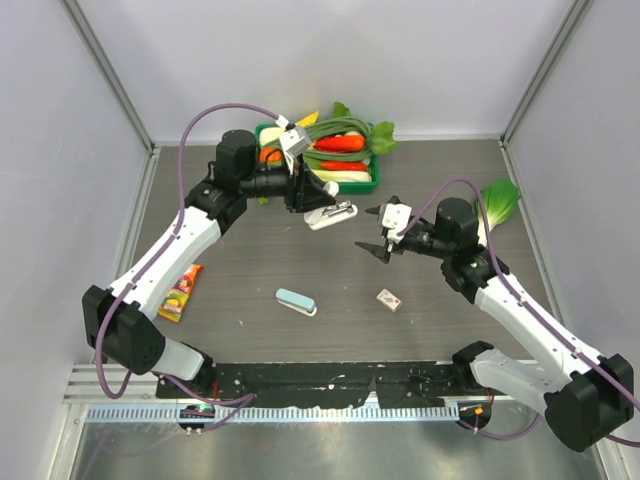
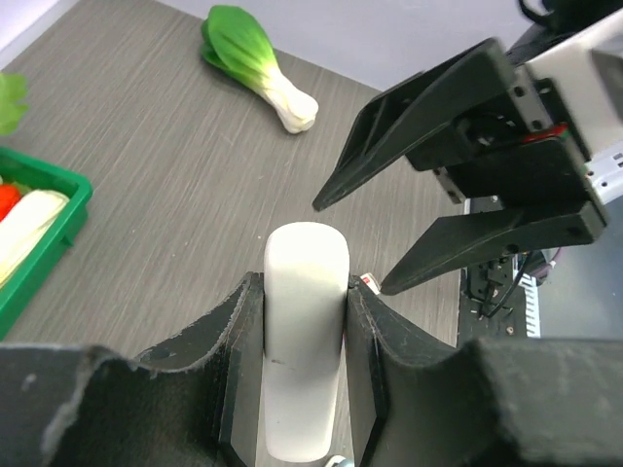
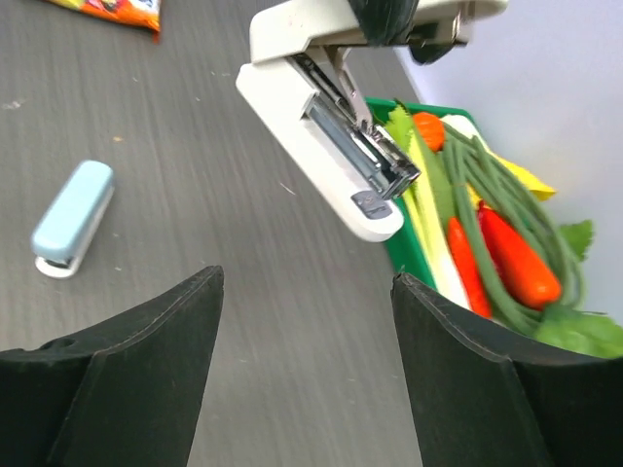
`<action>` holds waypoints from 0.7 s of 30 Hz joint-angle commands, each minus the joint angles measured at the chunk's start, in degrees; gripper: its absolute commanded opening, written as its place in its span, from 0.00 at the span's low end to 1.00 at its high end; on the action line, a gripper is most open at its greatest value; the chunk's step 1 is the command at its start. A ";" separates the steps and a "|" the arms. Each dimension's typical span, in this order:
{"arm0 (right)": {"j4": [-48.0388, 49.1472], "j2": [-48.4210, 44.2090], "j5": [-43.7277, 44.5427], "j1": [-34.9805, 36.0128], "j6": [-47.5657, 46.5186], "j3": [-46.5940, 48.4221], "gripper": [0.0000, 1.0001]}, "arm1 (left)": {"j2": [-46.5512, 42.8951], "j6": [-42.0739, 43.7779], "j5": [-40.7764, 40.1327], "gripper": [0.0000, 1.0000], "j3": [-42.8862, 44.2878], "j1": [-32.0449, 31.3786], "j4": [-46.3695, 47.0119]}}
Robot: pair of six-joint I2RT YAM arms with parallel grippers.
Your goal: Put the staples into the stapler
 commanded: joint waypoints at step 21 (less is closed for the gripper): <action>7.50 2.78 20.91 10.15 -22.49 -5.45 0.77 | 5.48 -4.37 2.34 0.00 -0.36 -0.40 3.32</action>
